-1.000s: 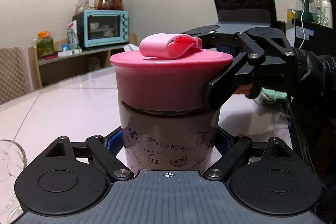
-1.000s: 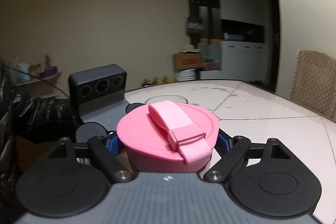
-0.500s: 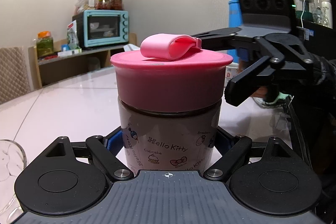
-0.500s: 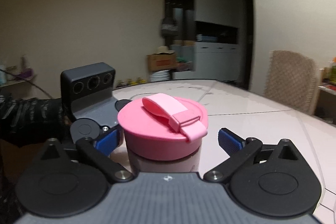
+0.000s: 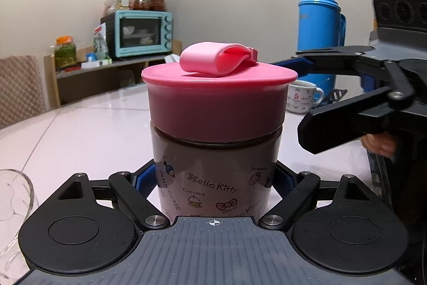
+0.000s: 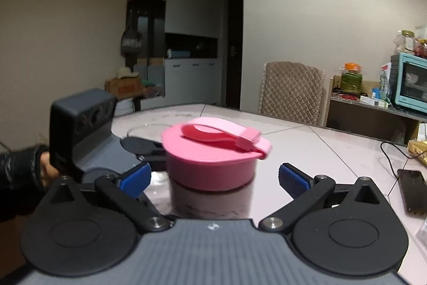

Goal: Unscrew bottle cap and pour

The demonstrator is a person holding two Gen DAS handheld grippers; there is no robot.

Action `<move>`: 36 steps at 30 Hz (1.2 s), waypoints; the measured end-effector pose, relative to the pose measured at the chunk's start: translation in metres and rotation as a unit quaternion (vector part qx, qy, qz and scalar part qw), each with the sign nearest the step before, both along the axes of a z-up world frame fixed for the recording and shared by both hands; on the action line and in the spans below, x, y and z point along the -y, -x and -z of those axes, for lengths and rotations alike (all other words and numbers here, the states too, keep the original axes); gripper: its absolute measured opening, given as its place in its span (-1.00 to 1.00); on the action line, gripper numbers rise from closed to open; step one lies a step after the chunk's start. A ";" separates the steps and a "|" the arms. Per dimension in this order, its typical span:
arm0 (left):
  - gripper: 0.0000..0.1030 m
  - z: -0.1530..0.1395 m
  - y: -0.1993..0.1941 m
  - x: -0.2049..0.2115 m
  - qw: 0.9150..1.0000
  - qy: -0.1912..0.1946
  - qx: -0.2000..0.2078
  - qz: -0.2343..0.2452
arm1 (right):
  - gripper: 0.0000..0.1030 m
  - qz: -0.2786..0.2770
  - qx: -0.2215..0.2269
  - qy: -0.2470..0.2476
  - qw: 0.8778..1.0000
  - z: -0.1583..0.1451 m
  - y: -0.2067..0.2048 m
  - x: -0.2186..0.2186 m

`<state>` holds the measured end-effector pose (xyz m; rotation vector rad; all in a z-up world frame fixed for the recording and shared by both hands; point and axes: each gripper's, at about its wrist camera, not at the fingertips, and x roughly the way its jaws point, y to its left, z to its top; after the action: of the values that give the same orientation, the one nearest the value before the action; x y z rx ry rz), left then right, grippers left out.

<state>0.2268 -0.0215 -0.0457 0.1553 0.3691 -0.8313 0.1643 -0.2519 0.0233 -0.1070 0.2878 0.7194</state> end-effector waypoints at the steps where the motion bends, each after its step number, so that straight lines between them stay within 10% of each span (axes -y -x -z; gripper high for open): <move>1: 0.74 0.000 0.000 0.000 1.000 0.000 0.000 0.000 | 1.00 0.013 0.001 0.002 1.000 0.001 0.002 -0.005; 19: 0.74 0.002 0.001 -0.008 1.000 0.000 0.003 0.004 | 0.99 0.113 -0.007 -0.025 0.993 0.009 -0.007 -0.037; 36: 0.74 0.002 0.000 -0.009 1.000 -0.001 0.003 0.005 | 0.66 0.075 -0.011 -0.017 0.997 0.008 -0.008 -0.030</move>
<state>0.2267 -0.0128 -0.0473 0.1608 0.3628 -0.8392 0.1724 -0.2219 0.0156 -0.0440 0.3008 0.5771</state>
